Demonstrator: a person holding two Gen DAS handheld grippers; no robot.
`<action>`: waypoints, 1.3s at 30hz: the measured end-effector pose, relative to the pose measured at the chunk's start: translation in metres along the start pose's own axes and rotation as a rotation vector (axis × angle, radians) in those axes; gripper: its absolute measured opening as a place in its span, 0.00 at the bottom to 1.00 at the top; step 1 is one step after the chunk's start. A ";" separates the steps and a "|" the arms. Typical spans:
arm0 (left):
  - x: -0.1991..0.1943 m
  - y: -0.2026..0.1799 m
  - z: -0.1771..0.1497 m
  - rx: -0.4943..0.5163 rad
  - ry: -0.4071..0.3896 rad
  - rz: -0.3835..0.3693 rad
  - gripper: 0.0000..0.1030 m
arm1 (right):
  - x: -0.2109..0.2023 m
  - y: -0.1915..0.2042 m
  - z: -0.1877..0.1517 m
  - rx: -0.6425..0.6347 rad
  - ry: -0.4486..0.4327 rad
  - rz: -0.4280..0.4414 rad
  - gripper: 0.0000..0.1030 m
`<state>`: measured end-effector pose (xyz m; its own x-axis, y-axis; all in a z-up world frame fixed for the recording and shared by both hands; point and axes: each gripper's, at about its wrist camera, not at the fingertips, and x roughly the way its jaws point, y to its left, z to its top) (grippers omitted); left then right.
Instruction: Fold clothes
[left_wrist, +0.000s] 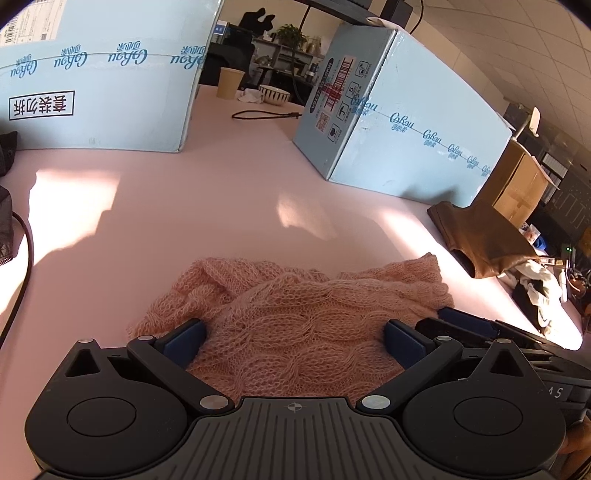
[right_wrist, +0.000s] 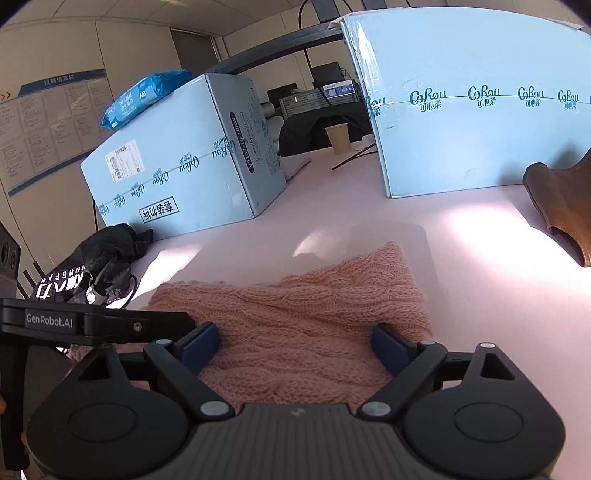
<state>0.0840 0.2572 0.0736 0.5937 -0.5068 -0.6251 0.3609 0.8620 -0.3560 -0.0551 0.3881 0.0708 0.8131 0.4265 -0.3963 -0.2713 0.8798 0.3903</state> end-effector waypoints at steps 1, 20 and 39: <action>-0.002 -0.002 0.002 0.002 0.007 -0.004 1.00 | -0.007 -0.005 0.004 0.027 -0.027 0.021 0.90; -0.039 -0.044 0.003 0.026 0.017 -0.129 1.00 | -0.029 -0.080 0.005 0.305 0.032 0.059 0.90; -0.065 -0.058 0.009 0.079 -0.024 -0.235 1.00 | -0.025 -0.079 -0.004 0.329 0.082 0.071 0.90</action>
<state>0.0307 0.2400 0.1408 0.5037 -0.6942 -0.5142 0.5458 0.7171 -0.4335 -0.0557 0.3086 0.0466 0.7504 0.5116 -0.4186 -0.1343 0.7381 0.6612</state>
